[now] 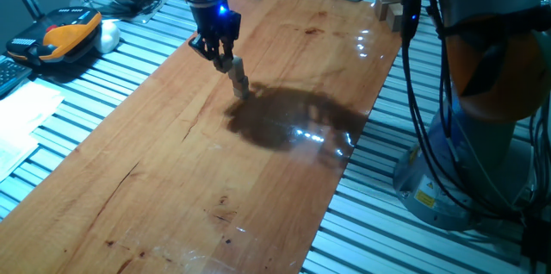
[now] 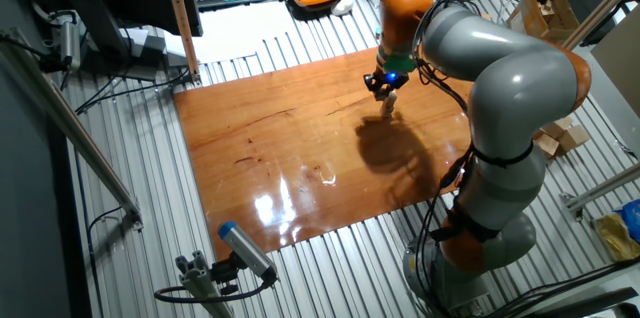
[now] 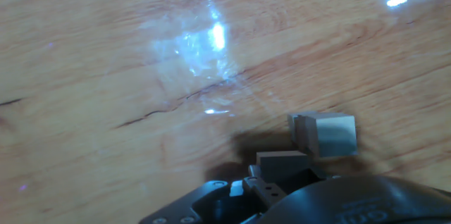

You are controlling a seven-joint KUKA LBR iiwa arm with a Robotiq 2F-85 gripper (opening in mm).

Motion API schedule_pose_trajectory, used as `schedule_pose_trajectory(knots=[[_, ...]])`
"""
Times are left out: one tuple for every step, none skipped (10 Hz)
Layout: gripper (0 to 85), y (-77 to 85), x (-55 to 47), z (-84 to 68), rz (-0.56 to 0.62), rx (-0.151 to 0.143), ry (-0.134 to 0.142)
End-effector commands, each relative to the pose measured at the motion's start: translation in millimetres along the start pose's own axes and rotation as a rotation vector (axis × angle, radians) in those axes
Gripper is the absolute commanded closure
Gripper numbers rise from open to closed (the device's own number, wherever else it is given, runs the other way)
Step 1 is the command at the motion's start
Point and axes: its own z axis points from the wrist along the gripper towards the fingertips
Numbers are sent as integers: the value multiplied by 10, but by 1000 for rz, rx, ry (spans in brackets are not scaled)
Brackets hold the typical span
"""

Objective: Stack the blocks in a vertical line of five

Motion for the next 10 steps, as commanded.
schedule_pose_trajectory(knots=[[850,-40,-14,3,-12,4,-5],[850,-104,-26,2,-24,4,-7],[850,-182,-29,18,-39,-7,-9],[850,-233,-21,44,-49,9,-27],[850,-275,-17,47,-57,6,-28],[850,-309,-12,29,-65,6,-28],[850,-345,-5,0,-66,6,-28],[850,-381,-1,-32,-69,11,-32],[850,-388,-8,-29,-71,14,-35],[850,-391,-16,-20,-70,18,-38]])
